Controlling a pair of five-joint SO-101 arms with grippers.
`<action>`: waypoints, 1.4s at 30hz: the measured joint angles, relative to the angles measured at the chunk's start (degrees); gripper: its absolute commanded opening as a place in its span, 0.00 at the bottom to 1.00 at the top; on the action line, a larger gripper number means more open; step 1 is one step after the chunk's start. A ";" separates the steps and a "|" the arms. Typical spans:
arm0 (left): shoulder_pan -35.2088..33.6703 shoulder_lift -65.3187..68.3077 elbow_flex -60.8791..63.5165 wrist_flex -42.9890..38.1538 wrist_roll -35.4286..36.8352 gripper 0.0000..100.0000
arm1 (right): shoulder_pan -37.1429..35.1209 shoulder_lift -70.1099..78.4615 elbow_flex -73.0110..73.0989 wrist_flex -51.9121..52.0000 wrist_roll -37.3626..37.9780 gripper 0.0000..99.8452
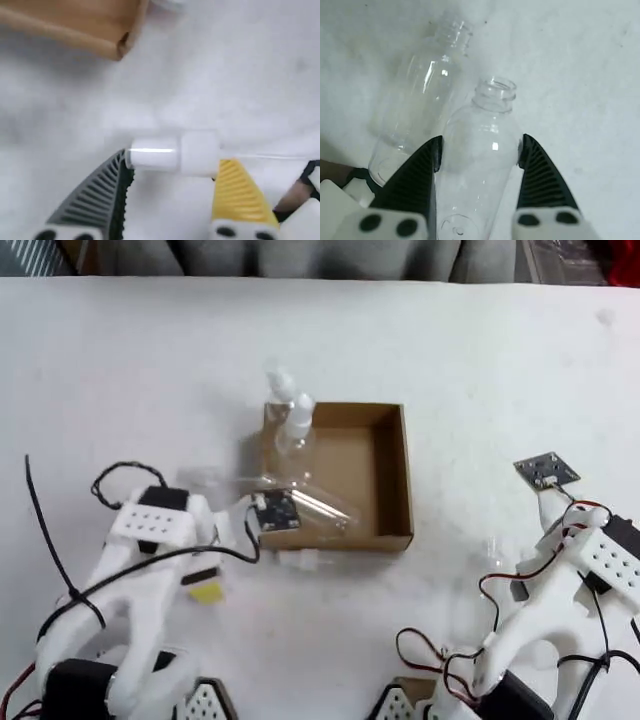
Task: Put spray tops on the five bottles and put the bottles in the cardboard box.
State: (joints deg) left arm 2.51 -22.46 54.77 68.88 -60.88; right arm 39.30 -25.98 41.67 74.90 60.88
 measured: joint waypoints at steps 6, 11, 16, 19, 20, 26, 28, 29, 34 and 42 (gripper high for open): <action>-4.57 0.00 -3.34 2.11 -0.35 0.35 | 0.00 0.00 0.00 0.00 0.00 0.02; -6.68 0.00 -6.42 5.36 -0.35 0.32 | 0.00 0.00 0.00 0.00 0.00 0.02; -7.30 0.00 -8.35 7.65 1.23 0.17 | 0.00 0.00 0.00 0.00 0.00 0.02; -8.79 0.00 -10.64 7.74 7.47 0.07 | 0.00 0.00 0.00 0.00 0.00 0.02; -9.41 0.00 -11.08 7.30 10.20 0.05 | 0.00 0.00 0.00 0.00 0.00 0.02; -9.85 0.00 -11.34 2.29 30.77 0.05 | 0.00 0.00 0.00 0.00 0.00 0.04; -9.85 0.00 -11.34 0.35 37.98 0.05 | 0.00 0.00 0.00 0.00 0.00 0.10; -9.85 0.00 -11.34 -0.97 41.49 0.05 | 0.00 0.00 0.00 0.00 0.00 0.13; -9.76 0.00 -11.08 -7.47 57.58 0.11 | 0.00 0.00 0.00 0.00 0.00 0.17; -6.77 0.79 -6.68 -19.78 74.02 0.44 | 0.00 0.00 0.00 0.00 0.00 0.17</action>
State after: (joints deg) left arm -4.26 -21.67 48.09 49.10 13.14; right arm 39.30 -25.98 41.67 74.90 60.88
